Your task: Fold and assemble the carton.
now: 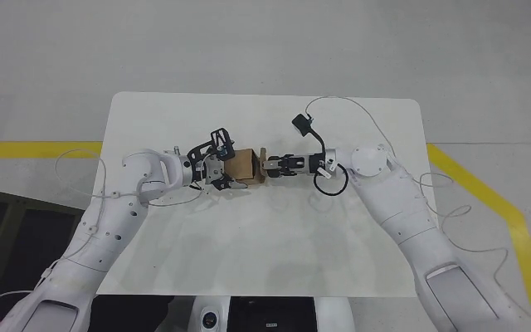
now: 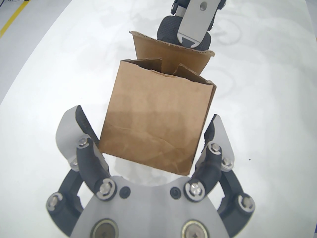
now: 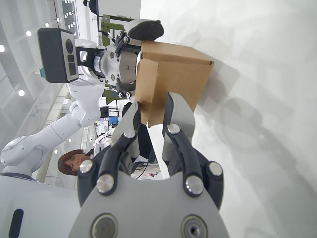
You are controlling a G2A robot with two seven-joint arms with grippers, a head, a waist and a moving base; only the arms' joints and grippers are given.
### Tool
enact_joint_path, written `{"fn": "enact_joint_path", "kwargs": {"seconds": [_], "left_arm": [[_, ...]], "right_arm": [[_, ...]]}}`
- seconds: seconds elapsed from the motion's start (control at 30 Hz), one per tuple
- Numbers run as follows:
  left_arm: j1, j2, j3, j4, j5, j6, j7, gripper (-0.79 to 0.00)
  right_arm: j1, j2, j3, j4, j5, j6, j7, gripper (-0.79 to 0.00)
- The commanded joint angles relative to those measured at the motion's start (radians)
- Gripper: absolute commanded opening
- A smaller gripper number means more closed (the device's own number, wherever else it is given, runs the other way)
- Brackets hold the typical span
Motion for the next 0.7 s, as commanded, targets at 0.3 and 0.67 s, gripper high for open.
{"fn": "enact_joint_path", "kwargs": {"seconds": [0.3,0.67], "left_arm": [[0.001,0.000,-0.001,-0.001,0.005,0.000,0.001,0.000],[0.003,0.000,-0.002,-0.002,0.001,0.001,0.000,0.000]], "right_arm": [[0.028,-0.014,-0.047,0.009,-0.049,0.023,0.008,-0.631],[0.057,-0.031,-0.089,0.008,-0.085,0.037,0.001,-0.674]]}}
